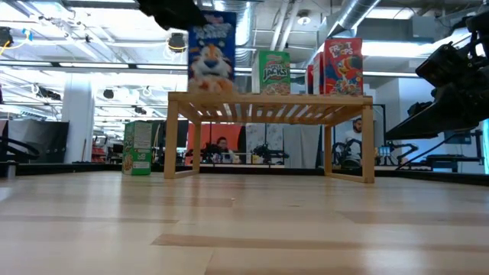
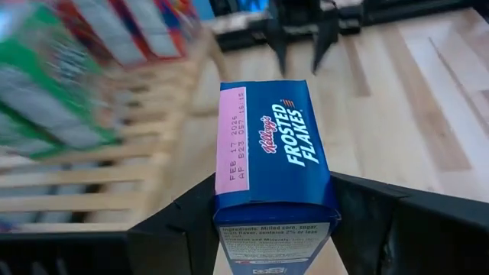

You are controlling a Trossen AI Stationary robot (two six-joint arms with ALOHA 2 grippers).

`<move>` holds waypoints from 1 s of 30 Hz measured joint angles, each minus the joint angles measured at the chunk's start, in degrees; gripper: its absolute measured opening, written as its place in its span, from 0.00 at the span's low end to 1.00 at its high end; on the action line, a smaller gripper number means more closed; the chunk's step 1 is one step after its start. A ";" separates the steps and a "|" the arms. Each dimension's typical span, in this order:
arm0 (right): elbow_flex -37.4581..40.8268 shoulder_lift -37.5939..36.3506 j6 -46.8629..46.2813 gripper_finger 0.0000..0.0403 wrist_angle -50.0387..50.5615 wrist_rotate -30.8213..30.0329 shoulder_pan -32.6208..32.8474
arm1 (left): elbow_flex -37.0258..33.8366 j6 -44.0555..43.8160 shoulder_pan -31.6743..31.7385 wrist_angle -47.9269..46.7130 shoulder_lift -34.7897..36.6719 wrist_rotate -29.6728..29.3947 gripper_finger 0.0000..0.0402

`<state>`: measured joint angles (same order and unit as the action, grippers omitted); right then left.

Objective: Stack cereal on shelf
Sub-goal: Put the blue cereal box on the shelf aligned with the other blue cereal box

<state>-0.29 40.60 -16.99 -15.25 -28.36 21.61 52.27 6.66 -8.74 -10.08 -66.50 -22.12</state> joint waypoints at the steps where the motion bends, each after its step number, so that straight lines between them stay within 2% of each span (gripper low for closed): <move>1: 0.02 0.00 0.00 0.62 0.01 -0.01 0.01 | -0.66 1.45 0.57 -0.13 2.14 -0.05 0.46; 8: 0.00 -0.02 0.00 0.62 0.02 0.00 0.00 | -1.81 9.68 7.18 -3.06 13.70 1.19 0.46; 14: 0.00 0.00 0.00 0.62 0.02 0.00 0.02 | -1.82 15.41 16.61 -3.41 19.12 9.40 0.46; 19: 0.00 0.00 0.00 0.62 0.02 0.00 0.01 | -1.83 17.70 26.18 -3.42 18.92 21.55 0.46; 26: 0.00 0.00 0.00 0.62 0.02 0.00 0.00 | -1.83 16.04 37.92 -2.86 14.17 38.08 0.46; 30: 0.02 0.00 0.00 0.62 0.02 0.00 0.01 | -1.81 14.70 41.89 -1.87 12.53 42.33 0.46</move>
<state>-0.28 40.60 -16.99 -15.22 -28.36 21.61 50.46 21.36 33.15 -11.95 -53.96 20.21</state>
